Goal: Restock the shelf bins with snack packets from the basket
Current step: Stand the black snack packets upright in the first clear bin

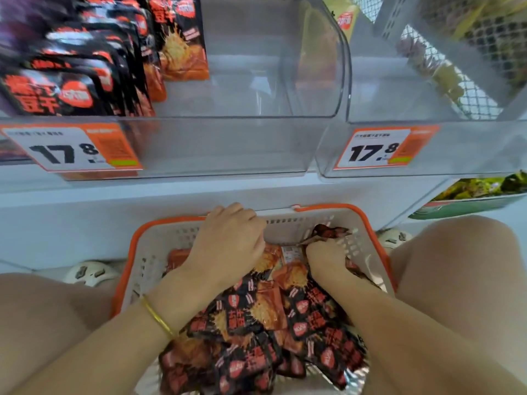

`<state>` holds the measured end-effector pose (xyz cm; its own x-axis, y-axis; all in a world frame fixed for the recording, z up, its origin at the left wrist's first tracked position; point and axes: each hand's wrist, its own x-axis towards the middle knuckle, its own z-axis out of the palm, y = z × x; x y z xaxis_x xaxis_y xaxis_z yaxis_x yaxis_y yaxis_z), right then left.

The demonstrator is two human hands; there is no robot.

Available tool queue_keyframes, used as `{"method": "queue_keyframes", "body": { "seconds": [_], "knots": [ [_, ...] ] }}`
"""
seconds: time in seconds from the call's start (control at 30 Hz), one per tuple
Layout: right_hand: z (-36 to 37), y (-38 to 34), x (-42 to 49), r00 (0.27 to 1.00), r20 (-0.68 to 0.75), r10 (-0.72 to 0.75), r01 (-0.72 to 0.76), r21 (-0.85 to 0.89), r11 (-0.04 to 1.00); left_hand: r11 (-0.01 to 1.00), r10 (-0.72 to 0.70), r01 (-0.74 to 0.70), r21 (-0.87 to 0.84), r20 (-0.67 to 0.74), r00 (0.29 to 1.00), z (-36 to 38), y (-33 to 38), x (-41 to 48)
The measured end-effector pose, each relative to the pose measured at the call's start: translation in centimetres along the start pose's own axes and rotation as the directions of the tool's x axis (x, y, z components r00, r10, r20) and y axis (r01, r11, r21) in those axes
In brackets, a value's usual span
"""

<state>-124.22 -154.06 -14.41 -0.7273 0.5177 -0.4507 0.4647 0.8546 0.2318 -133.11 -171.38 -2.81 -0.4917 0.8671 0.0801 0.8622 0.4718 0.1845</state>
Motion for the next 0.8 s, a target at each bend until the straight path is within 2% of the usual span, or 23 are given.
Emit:
{"method": "queue_keyframes", "body": {
  "seconds": [0.13, 0.23, 0.27, 0.33, 0.37, 0.4, 0.47, 0.5, 0.53, 0.57, 0.6, 0.63, 0.73, 0.8],
  "knots": [
    [-4.2, -1.3, -0.4, 1.000, -0.004, -0.023, 0.023, 0.236, 0.971, 1.000, 0.024, -0.024, 0.001, 0.066, 0.998, 0.5, -0.2, 0.2],
    [-8.3, -0.8, -1.0, 0.993, -0.056, -0.101, 0.115, 0.522, 0.845, 0.999, 0.009, -0.001, -0.038, 0.198, 0.980, 1.0, -0.3, -0.1],
    [-9.2, -0.5, -1.5, 0.991, -0.054, -0.120, 0.126, 0.667, 0.735, 0.999, 0.006, 0.008, -0.050, 0.261, 0.965, 1.2, -0.3, -0.3],
    [-10.4, -0.4, -3.0, 0.990, 0.022, -0.141, 0.034, 0.922, 0.385, 0.999, 0.006, 0.010, -0.046, 0.335, 0.942, 1.3, 0.0, -0.6],
    [-10.8, -0.6, -3.6, 0.983, 0.078, -0.167, -0.041, 0.976, 0.213, 1.000, 0.017, -0.009, -0.025, 0.318, 0.948, 1.2, 0.1, -0.8],
    [-11.2, -0.6, -4.1, 0.970, 0.131, -0.204, -0.117, 0.990, 0.083, 1.000, 0.031, -0.031, -0.005, 0.269, 0.963, 1.0, 0.1, -0.9],
    [-11.8, -0.9, -5.0, 0.939, 0.203, -0.279, -0.232, 0.970, -0.075, 0.998, 0.038, -0.032, -0.053, 0.124, 0.992, -0.3, -0.1, -0.9],
    [-12.1, -0.9, -5.5, 0.931, 0.227, -0.285, -0.265, 0.959, -0.102, 0.991, -0.007, 0.017, -0.133, 0.072, 0.997, -1.1, -0.4, -0.8],
    [-12.4, -0.8, -5.9, 0.939, 0.234, -0.251, -0.257, 0.964, -0.063, 0.967, -0.087, 0.096, -0.237, 0.049, 0.995, -2.1, -0.8, -0.7],
    [-12.5, -0.5, -6.0, 0.958, 0.205, -0.200, -0.204, 0.979, 0.025, 0.917, -0.170, 0.180, -0.355, 0.059, 0.984, -3.1, -1.5, -0.5],
    [-12.7, -0.2, -6.3, 0.974, 0.149, -0.171, -0.132, 0.986, 0.103, 0.839, -0.236, 0.245, -0.486, 0.081, 0.968, -3.9, -2.1, -0.5],
    [-12.9, -0.1, -6.7, 0.979, 0.091, -0.182, -0.071, 0.991, 0.117, 0.747, -0.272, 0.275, -0.606, 0.099, 0.957, -4.7, -2.5, -0.5],
    [-14.1, 0.0, -8.6, 0.951, -0.048, -0.306, 0.044, 0.999, -0.019, 0.515, -0.286, 0.235, -0.824, 0.094, 0.954, -6.7, -2.8, -1.1],
    [-15.4, -0.3, -10.2, 0.908, -0.184, -0.377, 0.190, 0.982, -0.022, 0.432, -0.298, 0.205, -0.878, 0.075, 0.952, -8.1, -2.5, -1.5]
  ]
}}
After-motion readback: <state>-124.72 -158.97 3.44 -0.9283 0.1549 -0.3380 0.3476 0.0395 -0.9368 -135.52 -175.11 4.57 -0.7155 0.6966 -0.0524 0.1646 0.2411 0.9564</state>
